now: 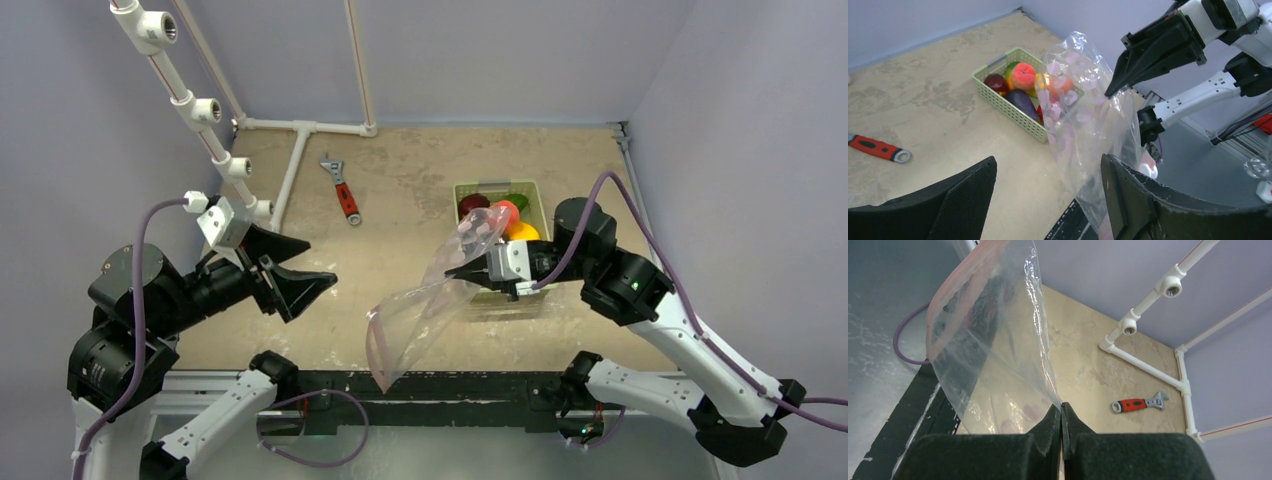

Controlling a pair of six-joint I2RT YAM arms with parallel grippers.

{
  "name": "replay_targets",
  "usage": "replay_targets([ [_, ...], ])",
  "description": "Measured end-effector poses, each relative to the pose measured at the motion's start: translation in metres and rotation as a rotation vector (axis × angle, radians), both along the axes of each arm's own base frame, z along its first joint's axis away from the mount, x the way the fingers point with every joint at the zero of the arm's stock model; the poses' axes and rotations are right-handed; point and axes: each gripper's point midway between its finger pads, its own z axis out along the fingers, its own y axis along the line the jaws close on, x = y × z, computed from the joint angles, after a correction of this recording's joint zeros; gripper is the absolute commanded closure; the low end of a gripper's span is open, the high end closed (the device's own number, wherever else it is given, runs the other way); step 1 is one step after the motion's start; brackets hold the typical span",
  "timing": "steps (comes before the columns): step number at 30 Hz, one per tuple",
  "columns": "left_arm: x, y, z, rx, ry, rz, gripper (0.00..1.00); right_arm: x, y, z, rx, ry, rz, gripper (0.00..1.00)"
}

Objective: Place the food in the zip-top bag and seal the zipper
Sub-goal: Open the zipper of the food storage bag.

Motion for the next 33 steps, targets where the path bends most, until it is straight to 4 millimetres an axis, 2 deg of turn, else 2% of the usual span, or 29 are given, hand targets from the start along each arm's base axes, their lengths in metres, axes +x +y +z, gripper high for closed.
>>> replay_targets([
  [10, -0.017, -0.002, -0.038, 0.002, 0.101, -0.049, 0.25, 0.002, 0.002, 0.013, 0.036, 0.033, -0.023, 1.00],
  [20, -0.040, -0.001, -0.045, -0.033, 0.111, -0.103, 0.26, 0.009, 0.007, 0.039, 0.099, 0.066, -0.064, 1.00],
  [33, -0.043, -0.006, -0.059, -0.038, 0.161, -0.134, 0.23, 0.016, 0.009, 0.065, 0.167, 0.087, -0.109, 1.00],
])
